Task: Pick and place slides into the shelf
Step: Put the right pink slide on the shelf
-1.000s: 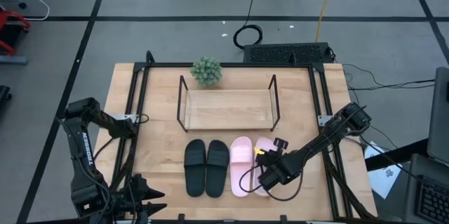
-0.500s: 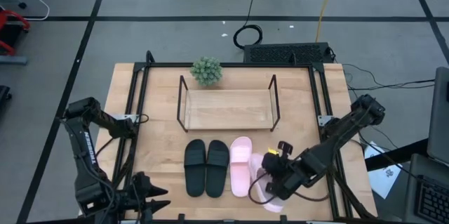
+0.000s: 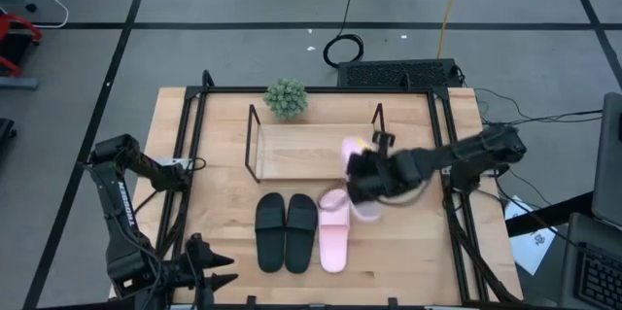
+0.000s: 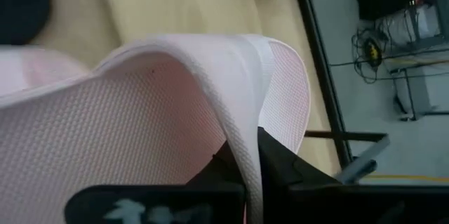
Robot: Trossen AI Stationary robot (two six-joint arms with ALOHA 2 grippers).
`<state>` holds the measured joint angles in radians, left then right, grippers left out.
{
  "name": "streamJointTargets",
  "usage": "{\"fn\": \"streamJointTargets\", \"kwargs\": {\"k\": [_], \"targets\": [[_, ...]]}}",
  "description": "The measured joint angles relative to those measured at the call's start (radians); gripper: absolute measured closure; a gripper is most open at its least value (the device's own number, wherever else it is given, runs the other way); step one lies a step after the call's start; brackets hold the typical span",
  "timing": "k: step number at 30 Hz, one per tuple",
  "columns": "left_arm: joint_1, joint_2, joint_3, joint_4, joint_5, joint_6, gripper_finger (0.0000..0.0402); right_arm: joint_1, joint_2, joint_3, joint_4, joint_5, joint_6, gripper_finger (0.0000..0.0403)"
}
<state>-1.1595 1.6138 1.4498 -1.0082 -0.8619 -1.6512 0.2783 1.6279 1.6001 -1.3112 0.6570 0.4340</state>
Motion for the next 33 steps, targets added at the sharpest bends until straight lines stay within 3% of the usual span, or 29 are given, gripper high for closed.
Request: {"fn": "streamJointTargets", "kwargs": {"k": [7, 17, 33], "targets": [[0.002, 0.000, 0.000, -0.058, 0.001, -0.011, 0.0213, -0.141, 0.001, -0.123, 0.188, -0.004, -0.147, 0.0402], [0.006, 0.000, 0.000, -0.114, 0.022, -0.014, 0.0213, -0.241, 0.001, -0.293, 0.339, -0.004, -0.259, 0.0403], [0.035, 0.000, 0.000, -0.156, 0.132, -0.011, 0.0213, -0.318, 0.000, -0.357, 0.440, 0.049, -0.379, 0.0403]]}}
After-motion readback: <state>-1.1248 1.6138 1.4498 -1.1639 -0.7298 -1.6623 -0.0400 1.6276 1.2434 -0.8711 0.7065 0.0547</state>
